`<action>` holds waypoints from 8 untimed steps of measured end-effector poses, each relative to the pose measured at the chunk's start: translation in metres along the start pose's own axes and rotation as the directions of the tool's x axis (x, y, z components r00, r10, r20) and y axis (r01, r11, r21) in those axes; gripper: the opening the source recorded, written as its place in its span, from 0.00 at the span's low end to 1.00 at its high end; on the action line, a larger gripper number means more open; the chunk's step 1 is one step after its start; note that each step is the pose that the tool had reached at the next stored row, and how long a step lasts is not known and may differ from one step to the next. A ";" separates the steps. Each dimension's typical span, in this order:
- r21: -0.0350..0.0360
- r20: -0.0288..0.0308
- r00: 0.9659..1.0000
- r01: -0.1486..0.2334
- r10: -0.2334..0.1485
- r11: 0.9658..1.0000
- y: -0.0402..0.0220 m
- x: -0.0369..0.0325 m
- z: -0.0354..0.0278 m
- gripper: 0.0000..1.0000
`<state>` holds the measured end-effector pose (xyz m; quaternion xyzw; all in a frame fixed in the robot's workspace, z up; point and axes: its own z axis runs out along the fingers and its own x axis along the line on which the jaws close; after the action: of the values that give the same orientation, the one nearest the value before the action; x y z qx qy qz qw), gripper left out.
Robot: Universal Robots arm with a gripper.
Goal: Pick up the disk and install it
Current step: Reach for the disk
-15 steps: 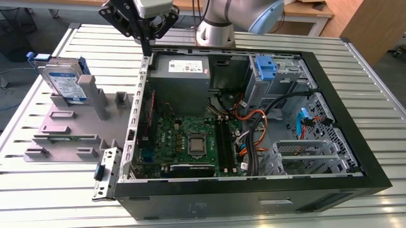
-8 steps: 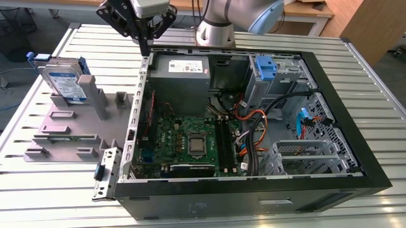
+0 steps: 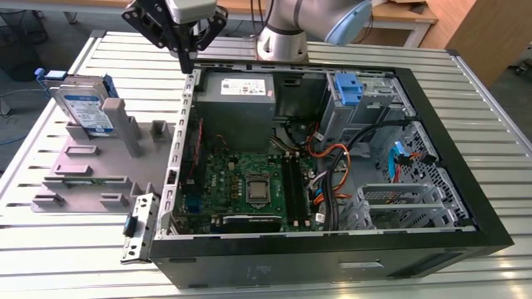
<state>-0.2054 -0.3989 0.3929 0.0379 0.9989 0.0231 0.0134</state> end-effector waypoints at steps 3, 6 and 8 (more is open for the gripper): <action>0.000 0.000 1.000 0.000 0.000 1.000 -0.0001 0.0015 -0.0001 0.11; 0.000 0.000 1.000 0.000 0.000 1.000 -0.0001 0.0020 -0.0001 0.11; 0.000 0.000 1.000 0.000 0.000 1.000 -0.0002 0.0022 -0.0001 0.11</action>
<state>-0.2076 -0.3989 0.3928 0.0379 0.9989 0.0231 0.0134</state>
